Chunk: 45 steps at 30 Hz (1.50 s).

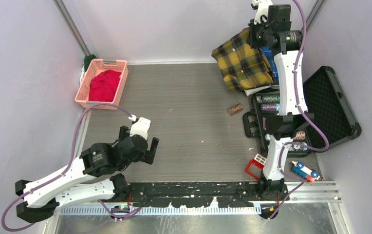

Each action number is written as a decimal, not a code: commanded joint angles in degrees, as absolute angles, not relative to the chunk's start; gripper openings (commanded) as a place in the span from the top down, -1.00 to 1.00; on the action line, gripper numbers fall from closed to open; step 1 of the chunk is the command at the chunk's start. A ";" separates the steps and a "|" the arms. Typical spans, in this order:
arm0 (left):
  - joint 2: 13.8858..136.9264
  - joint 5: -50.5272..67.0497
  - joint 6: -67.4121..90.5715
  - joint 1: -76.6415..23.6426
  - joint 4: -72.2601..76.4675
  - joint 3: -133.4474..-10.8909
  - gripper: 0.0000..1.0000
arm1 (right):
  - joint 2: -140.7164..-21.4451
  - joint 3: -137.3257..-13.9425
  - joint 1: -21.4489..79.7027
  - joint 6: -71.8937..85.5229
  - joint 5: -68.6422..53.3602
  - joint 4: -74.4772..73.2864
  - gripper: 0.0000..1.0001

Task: Fold and stack the mixed laundry pile
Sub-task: Pick up the shirt from the center of the board, then place the shirt at the corner of the board.

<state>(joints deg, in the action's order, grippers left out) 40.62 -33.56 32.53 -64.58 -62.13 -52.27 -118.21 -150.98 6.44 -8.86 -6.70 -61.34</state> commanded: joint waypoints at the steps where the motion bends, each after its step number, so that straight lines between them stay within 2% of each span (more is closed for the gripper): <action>1: 41.80 -34.10 32.00 -64.45 -59.76 -52.77 -0.99 | -113.46 -154.51 5.64 -12.58 -5.67 -54.16 0.99; 13: 42.13 -34.63 32.08 -64.44 -59.84 -52.78 -0.99 | -108.61 -154.93 4.70 -10.75 -7.54 -51.47 0.99; 25: 42.18 -34.37 31.99 -64.51 -59.59 -52.67 -0.99 | -106.32 -149.70 2.74 -16.72 -3.74 -49.82 0.99; 45: 43.42 -34.28 31.48 -64.47 -59.76 -52.82 -0.99 | -118.90 -150.93 -8.23 -17.23 -10.15 -43.01 0.99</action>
